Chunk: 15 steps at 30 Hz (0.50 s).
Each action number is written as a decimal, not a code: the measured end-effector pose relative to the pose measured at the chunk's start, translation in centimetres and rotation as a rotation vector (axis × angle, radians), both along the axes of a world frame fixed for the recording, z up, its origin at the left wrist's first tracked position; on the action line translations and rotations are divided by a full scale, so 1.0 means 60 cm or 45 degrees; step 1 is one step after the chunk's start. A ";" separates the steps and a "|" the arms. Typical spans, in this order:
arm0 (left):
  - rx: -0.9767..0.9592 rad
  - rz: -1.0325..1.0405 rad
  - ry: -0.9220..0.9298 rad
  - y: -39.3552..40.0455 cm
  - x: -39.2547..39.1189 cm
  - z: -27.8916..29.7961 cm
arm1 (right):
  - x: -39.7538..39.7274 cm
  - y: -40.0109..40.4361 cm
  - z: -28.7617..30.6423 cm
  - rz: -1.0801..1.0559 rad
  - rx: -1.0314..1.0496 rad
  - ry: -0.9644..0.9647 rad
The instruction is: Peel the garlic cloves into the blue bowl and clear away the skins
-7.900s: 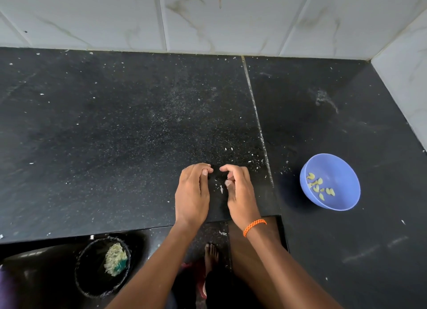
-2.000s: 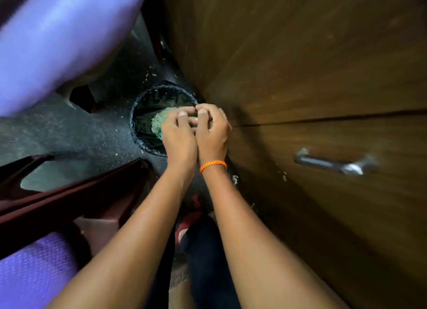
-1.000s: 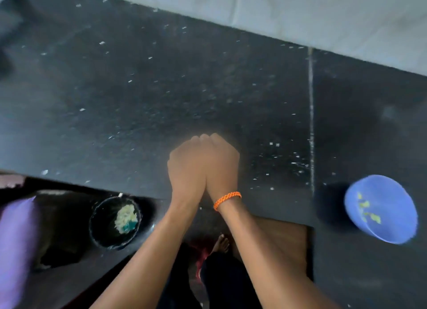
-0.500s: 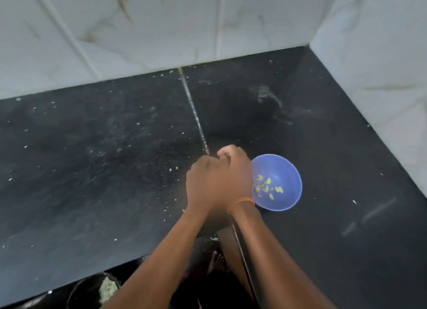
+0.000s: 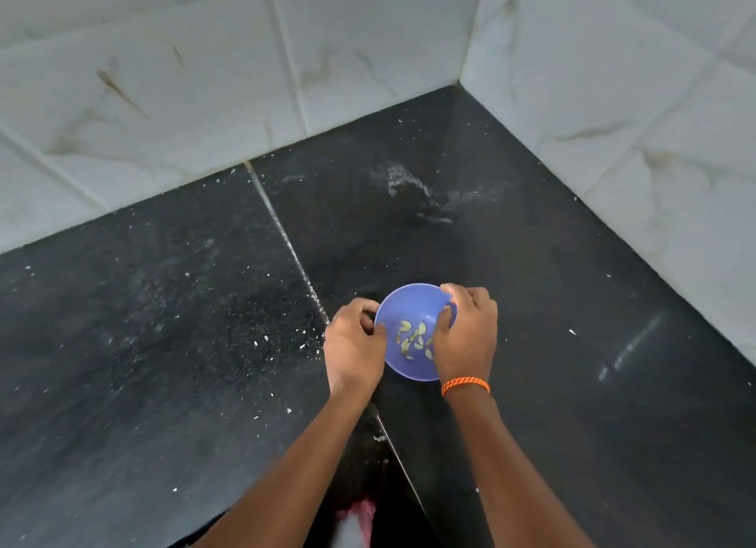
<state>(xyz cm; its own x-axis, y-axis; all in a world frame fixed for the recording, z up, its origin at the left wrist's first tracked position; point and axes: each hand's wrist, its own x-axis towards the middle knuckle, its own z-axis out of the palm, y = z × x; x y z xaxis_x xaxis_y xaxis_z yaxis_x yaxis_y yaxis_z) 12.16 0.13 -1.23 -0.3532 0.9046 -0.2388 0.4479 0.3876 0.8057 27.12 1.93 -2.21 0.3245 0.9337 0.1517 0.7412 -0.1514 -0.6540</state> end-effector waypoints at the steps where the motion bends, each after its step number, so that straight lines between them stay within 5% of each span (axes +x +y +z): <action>1: -0.001 -0.007 0.009 0.000 -0.008 0.002 | -0.008 -0.002 -0.001 -0.003 0.002 0.014; 15: -0.001 -0.025 0.002 -0.008 -0.225 -0.003 | -0.205 -0.033 -0.005 -0.038 -0.063 0.182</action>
<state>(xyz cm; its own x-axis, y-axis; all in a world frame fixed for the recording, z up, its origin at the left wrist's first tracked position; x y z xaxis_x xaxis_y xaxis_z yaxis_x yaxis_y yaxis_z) -1.37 -0.35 -1.40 -0.3357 0.9111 -0.2393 0.4564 0.3795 0.8047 14.79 -0.04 -2.53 0.3673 0.9284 0.0561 0.6358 -0.2065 -0.7437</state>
